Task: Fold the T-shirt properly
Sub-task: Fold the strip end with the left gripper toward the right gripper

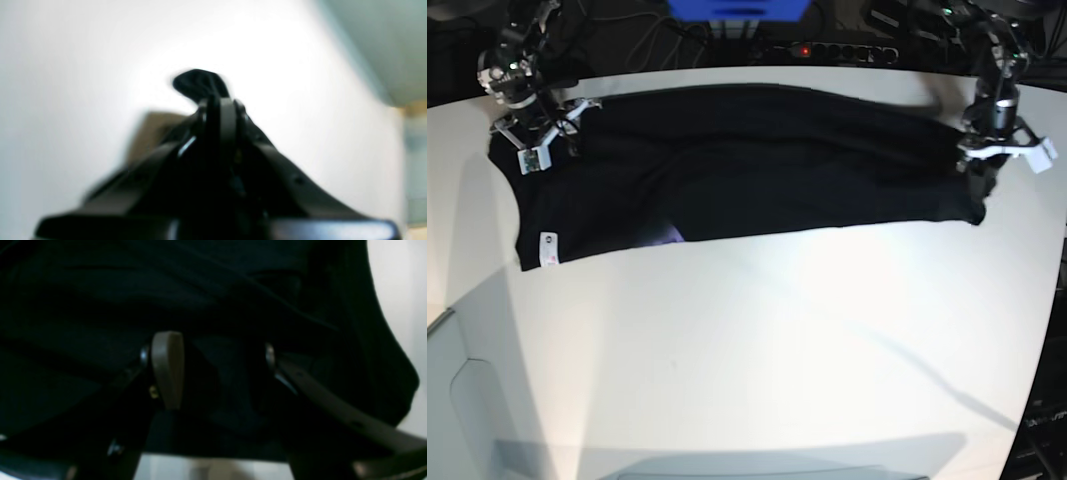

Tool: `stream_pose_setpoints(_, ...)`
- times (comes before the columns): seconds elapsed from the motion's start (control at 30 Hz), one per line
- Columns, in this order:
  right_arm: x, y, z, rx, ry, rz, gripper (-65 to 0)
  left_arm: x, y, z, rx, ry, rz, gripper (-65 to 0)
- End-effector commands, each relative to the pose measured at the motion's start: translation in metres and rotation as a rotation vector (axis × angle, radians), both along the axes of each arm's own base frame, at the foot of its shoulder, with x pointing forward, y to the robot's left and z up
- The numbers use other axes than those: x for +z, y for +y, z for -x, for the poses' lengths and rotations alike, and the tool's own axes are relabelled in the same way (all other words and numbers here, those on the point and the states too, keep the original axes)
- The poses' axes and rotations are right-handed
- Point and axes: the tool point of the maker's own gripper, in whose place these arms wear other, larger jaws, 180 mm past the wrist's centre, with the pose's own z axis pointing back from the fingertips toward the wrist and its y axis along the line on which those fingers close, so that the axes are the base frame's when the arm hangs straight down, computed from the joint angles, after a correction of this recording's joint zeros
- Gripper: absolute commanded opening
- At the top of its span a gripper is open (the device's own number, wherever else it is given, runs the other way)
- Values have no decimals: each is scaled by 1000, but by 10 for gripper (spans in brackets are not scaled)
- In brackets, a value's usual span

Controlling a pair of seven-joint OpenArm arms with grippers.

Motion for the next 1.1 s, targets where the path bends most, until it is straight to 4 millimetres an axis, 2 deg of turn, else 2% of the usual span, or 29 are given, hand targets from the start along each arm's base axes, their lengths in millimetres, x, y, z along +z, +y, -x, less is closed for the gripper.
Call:
stream_pose_setpoints(0.0, -14, 5, 17, 27, 95, 17, -341, 8, -16, 2, -36, -20, 0, -650)
stream_pose_setpoints(0.07, -14, 7, 17, 33, 95, 15, -341, 11, -52, 2, -99, -21, 12, -650)
stream_pose_setpoints(0.3, -14, 9, 16, 39, 93, 13, -341, -20, -163, 1, -332, 66, 51, -650)
stream_pose_setpoints(0.4, -14, 9, 15, 39, 92, 13, -341, -23, -207, -1, -432, 73, 44, -650)
stream_pose_setpoints(0.47, -14, 9, 15, 39, 92, 13, -341, -18, -233, -8, -492, 52, 26, -650)
stream_pose_setpoints(0.67, -14, 9, 15, 39, 92, 13, -341, -16, -292, -21, -653, 25, -62, -650)
stream_pose_setpoints(0.8, -14, 9, 15, 39, 92, 13, -341, -26, -320, -23, -743, 35, -115, -650)
stream_pose_setpoints(1.07, -11, 9, 8, 38, 77, 13, -341, -39, -354, -29, -858, 40, -181, -650)
